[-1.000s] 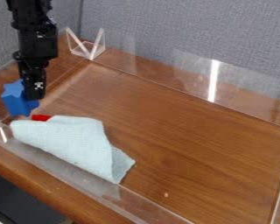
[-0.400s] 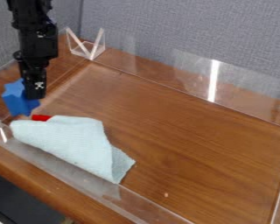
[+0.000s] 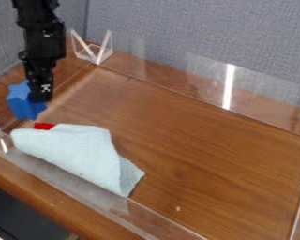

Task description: Move the blue object to the right of cloth

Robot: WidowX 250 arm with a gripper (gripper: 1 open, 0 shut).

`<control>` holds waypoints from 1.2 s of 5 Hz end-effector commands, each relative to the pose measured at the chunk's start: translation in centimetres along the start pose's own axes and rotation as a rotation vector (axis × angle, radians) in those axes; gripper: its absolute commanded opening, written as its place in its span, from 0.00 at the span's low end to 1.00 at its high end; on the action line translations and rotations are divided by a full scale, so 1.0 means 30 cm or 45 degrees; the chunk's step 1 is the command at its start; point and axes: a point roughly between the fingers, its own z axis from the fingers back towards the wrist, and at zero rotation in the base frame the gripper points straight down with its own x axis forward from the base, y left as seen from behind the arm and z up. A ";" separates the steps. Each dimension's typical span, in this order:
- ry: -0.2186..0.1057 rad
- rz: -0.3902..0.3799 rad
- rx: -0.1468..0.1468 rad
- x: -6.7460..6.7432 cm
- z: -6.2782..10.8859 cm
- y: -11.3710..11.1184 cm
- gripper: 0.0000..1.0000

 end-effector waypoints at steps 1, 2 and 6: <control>-0.045 -0.013 0.090 0.024 0.066 0.021 0.00; -0.052 -0.019 0.096 0.031 0.069 0.021 0.00; -0.089 -0.050 0.131 0.059 0.105 0.021 0.00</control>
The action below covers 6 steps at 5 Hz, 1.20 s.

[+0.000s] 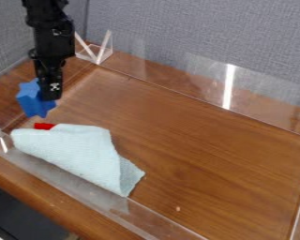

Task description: Move the blue object to the right of cloth

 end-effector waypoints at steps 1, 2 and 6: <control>-0.068 -0.012 0.134 0.023 0.114 0.033 0.00; -0.094 -0.050 0.162 0.052 0.154 0.022 0.00; -0.178 -0.342 0.202 0.301 0.187 -0.084 0.00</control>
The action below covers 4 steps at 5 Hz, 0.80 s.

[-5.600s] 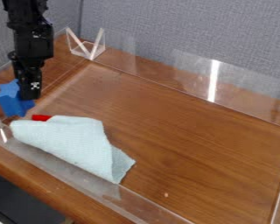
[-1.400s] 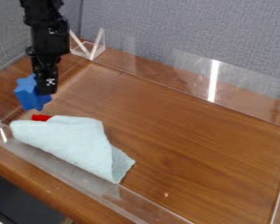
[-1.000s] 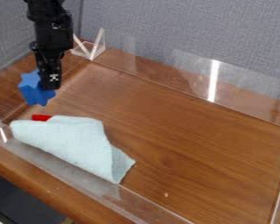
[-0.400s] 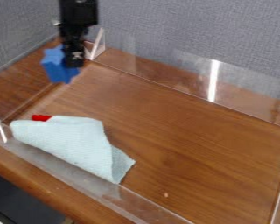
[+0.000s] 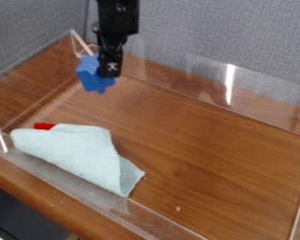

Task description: Move the blue object to the right of cloth

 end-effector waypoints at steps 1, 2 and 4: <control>-0.044 -0.038 0.066 0.030 0.017 0.033 0.00; -0.041 -0.061 0.046 0.037 -0.035 0.031 0.00; -0.037 -0.117 0.011 0.056 -0.138 0.014 0.00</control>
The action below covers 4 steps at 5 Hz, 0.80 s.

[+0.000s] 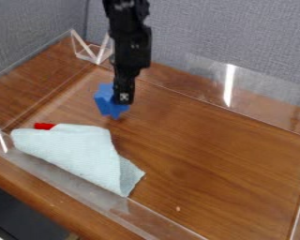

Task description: Move the blue object to the right of cloth

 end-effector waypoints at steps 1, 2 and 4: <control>-0.015 -0.027 0.051 0.020 0.010 0.020 0.00; -0.014 -0.033 0.049 0.025 -0.003 0.020 1.00; -0.012 -0.019 0.043 0.021 -0.026 0.026 0.00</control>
